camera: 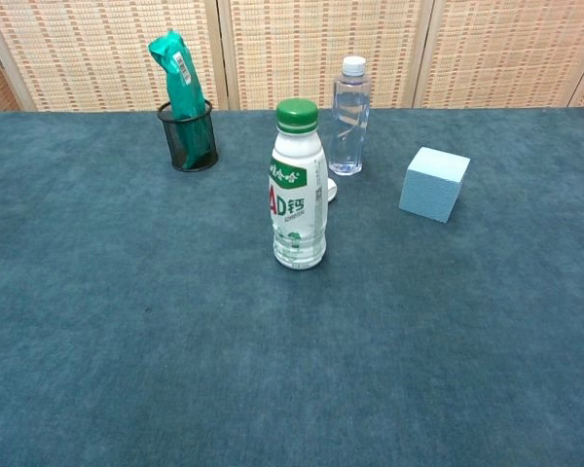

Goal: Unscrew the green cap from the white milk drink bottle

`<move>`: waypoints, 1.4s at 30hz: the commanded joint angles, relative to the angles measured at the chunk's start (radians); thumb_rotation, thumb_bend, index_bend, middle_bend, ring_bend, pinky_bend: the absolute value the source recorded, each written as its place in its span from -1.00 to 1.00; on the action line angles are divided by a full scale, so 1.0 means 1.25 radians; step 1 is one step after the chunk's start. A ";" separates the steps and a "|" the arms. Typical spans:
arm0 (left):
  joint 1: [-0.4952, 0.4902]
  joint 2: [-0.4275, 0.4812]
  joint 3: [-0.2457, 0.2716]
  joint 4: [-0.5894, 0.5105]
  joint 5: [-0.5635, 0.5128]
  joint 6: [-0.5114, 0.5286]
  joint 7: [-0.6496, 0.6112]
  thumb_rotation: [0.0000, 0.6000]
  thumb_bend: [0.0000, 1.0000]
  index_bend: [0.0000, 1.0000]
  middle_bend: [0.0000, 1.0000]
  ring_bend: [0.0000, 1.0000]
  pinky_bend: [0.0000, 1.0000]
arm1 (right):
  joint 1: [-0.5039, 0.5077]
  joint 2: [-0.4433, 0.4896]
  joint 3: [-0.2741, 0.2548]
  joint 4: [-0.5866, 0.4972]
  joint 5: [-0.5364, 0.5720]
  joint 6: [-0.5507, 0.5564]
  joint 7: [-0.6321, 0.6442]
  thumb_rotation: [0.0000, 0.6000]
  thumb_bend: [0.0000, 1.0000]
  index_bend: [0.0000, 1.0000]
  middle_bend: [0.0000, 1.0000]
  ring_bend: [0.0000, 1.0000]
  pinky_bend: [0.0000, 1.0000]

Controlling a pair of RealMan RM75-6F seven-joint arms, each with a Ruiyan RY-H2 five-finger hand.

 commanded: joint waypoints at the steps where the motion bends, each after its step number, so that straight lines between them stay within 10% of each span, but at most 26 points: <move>1: 0.000 0.000 0.002 -0.001 0.002 -0.001 -0.001 1.00 -0.21 -1.00 -0.93 -1.00 -0.98 | 0.001 -0.001 0.000 0.001 0.000 -0.002 -0.001 1.00 -0.39 -1.00 -1.00 -1.00 -1.00; 17: -0.160 -0.091 -0.065 -0.084 -0.068 -0.233 -0.614 1.00 -0.35 -1.00 -1.00 -1.00 -0.84 | 0.000 0.006 0.000 0.000 -0.013 0.008 0.037 1.00 -0.39 -1.00 -1.00 -1.00 -1.00; 42: -0.414 -0.455 -0.215 0.121 -0.179 -0.422 -0.543 1.00 -0.38 -1.00 -1.00 -1.00 -1.00 | 0.004 0.036 -0.002 -0.003 -0.003 -0.012 0.104 1.00 -0.39 -1.00 -1.00 -1.00 -1.00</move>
